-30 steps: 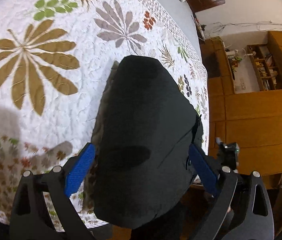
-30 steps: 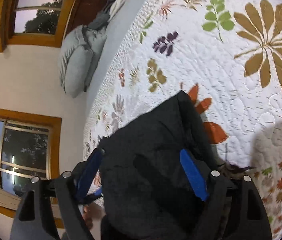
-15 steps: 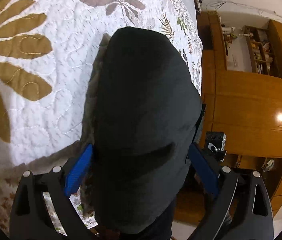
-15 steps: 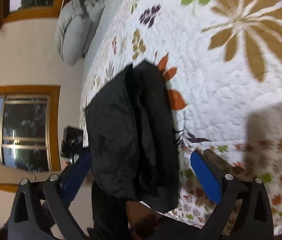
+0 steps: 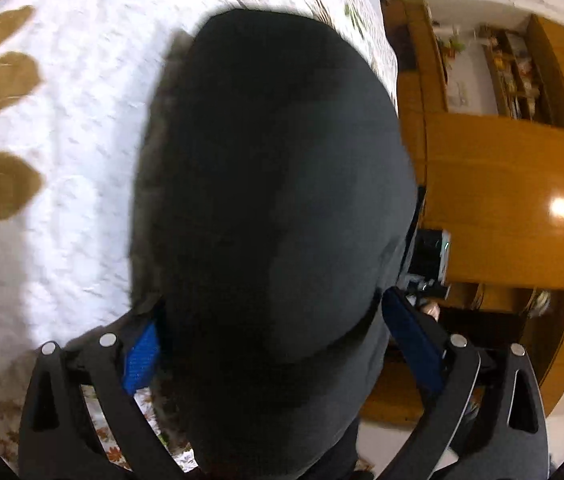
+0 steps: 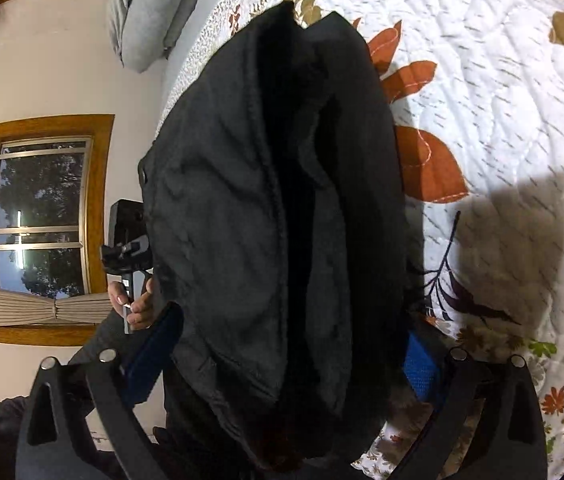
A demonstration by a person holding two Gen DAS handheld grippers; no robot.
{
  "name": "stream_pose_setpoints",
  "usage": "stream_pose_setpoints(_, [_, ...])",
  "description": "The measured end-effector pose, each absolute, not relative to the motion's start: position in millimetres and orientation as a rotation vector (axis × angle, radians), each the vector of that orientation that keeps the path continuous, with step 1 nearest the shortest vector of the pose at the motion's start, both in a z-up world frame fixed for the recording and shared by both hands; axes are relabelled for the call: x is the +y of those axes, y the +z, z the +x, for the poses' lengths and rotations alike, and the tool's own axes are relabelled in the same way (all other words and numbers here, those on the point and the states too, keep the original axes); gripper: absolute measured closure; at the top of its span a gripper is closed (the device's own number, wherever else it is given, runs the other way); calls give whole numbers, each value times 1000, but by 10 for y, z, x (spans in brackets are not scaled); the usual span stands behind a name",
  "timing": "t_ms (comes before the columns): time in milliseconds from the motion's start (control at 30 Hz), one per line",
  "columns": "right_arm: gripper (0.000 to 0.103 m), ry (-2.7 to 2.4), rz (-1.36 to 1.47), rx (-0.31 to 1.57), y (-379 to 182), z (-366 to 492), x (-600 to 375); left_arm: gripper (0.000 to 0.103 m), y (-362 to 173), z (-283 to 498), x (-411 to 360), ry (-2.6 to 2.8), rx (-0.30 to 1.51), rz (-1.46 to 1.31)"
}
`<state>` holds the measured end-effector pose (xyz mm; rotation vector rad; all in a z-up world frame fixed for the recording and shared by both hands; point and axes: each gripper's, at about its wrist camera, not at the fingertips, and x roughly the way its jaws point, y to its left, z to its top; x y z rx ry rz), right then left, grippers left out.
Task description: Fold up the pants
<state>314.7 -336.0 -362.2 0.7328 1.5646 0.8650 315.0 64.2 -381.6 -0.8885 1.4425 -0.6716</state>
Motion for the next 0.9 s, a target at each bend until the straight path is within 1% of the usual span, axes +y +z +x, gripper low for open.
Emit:
stream_pose_setpoints(100, [3,855,720,1583,-3637,3209,-3288,4,-3832,3165,574,-666,1447,-853])
stream_pose_setpoints(200, [3,830,726,1582,-3645,3289,-3145,6,-3827,3173,566,-656,1432,-859])
stream_pose_setpoints(233, [3,827,714,1577,-3634,3284,-3090,15,-3813,3155,568,-640,1424,-848])
stream_pose_setpoints(267, [3,822,702,1573,-3624,3281,-3051,25,-3822,3132,610,-633,1420,-855])
stream_pose_setpoints(300, [5,823,701,1565,-3611,3281,-3025,29,-3831,3133,636,-625,1419,-870])
stream_pose_setpoints(333, [12,831,712,1558,-3619,3269,-3011,37,-3837,3126,663,-616,1414,-892])
stream_pose_setpoints(367, [29,837,729,1555,-3619,3267,-3012,46,-3846,3062,707,-614,1407,-904])
stream_pose_setpoints(400, [40,843,746,1549,-3613,3264,-3014,49,-3835,3045,728,-611,1398,-920])
stream_pose_setpoints(433, [44,853,748,1538,-3572,3256,-3010,55,-3817,3041,742,-608,1392,-925])
stream_pose_setpoints(467, [52,860,747,1531,-3557,3262,-2989,60,-3781,3035,748,-603,1384,-922])
stream_pose_setpoints(500, [57,868,749,1523,-3519,3260,-2986,62,-3743,3026,748,-599,1378,-919])
stream_pose_setpoints(567, [62,878,750,1507,-3443,3266,-2970,70,-3697,3030,742,-599,1368,-912])
stream_pose_setpoints(700, [65,892,731,1479,-3228,3334,-2867,74,-3497,3090,780,-608,1346,-896])
stream_pose_setpoints(800, [65,916,708,1454,-3041,3496,-2739,74,-3303,3221,935,-604,1310,-892])
stream_pose_setpoints(900, [65,945,674,1437,-2891,3839,-2533,74,-3151,3431,1147,-580,1275,-885])
